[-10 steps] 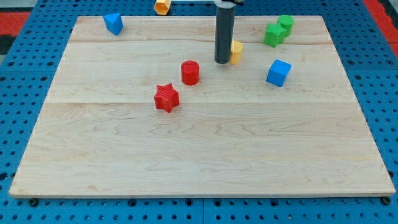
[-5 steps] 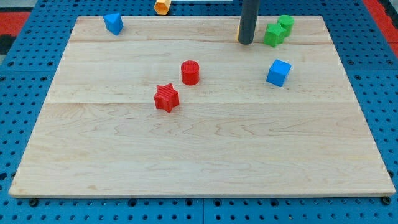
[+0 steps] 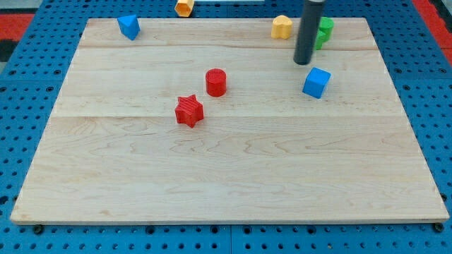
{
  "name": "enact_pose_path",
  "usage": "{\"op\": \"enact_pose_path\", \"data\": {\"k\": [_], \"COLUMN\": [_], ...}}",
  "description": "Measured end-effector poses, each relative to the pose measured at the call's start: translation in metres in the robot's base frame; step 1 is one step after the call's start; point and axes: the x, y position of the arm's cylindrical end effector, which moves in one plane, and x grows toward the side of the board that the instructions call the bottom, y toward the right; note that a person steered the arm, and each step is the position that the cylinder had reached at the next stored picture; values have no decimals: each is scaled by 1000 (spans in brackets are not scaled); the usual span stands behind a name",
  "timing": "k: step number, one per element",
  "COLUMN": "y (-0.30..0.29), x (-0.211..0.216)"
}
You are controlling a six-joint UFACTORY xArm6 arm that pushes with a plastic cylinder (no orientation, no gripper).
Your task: Push the yellow heart to the left of the green blocks
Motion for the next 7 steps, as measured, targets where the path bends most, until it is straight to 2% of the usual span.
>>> {"op": "enact_pose_path", "data": {"k": [1, 3, 4, 6, 7], "y": [82, 186, 193, 145, 114], "x": [-10, -57, -63, -116, -121]}}
